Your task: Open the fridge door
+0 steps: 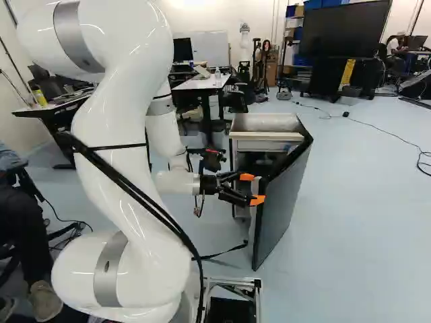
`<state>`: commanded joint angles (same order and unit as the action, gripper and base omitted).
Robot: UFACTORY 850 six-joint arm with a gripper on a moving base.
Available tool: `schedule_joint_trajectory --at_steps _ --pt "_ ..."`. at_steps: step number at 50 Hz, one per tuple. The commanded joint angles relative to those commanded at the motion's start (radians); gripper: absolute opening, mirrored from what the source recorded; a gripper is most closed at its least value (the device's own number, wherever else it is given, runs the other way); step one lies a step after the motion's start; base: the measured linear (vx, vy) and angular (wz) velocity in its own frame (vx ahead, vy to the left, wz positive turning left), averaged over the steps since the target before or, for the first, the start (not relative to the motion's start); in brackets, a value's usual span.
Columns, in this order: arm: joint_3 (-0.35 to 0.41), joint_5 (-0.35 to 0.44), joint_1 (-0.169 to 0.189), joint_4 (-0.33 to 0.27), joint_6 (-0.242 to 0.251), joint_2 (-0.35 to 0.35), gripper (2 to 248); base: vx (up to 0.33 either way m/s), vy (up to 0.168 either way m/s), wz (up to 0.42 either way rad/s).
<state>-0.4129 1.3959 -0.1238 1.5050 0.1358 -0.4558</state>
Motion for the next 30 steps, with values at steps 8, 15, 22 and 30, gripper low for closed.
schedule_joint_trajectory --at_steps 8,15,22,30 --pt "0.0 0.013 0.0 0.01 0.0 0.0 247 0.0 0.0 0.0" --pt "-0.001 0.015 0.0 0.012 0.0 -0.001 247 0.0 0.0 0.0" --pt "-0.01 0.015 0.001 0.012 0.0 -0.004 247 0.0 0.0 0.0" --pt "-0.025 0.015 0.005 0.012 0.0 -0.011 247 0.0 0.0 0.0"
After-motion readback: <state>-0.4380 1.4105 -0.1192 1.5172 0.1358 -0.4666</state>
